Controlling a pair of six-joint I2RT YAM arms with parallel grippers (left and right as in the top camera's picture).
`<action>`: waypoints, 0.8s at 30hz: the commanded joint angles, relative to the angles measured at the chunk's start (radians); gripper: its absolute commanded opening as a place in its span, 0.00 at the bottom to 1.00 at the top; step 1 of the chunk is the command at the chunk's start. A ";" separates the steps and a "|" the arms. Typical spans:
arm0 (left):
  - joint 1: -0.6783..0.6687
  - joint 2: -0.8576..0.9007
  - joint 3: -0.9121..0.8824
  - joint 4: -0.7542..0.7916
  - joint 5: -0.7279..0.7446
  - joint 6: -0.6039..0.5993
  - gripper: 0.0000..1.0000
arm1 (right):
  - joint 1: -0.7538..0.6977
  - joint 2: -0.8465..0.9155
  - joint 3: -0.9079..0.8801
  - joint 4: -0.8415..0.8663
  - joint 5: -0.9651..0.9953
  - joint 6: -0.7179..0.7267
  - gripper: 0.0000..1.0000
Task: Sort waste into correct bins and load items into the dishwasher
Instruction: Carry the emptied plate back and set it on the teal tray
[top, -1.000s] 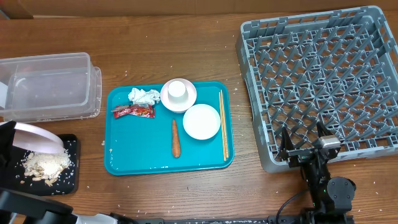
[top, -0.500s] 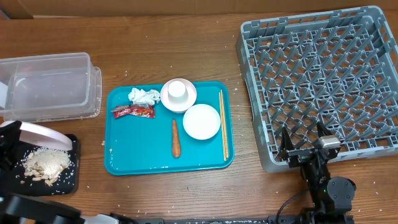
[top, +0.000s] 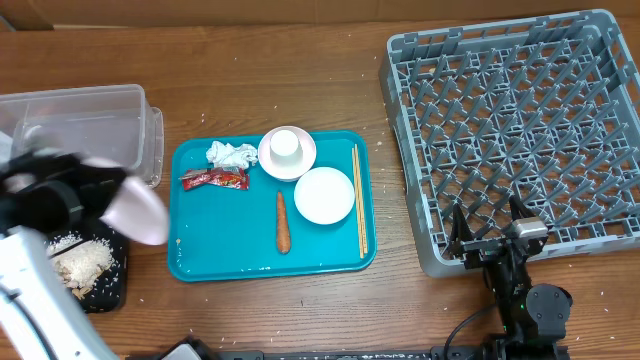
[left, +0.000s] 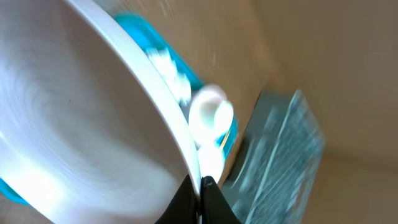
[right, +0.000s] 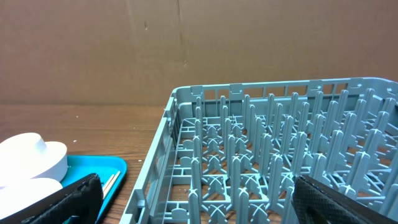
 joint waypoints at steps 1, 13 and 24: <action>-0.248 -0.019 -0.002 -0.005 -0.275 -0.104 0.04 | -0.003 -0.011 -0.010 0.004 0.009 -0.004 1.00; -0.928 0.236 -0.005 -0.042 -0.837 -0.315 0.04 | -0.003 -0.011 -0.010 0.004 0.008 -0.004 1.00; -0.959 0.524 -0.005 -0.036 -0.829 -0.324 0.04 | -0.003 -0.011 -0.010 0.004 0.009 -0.004 1.00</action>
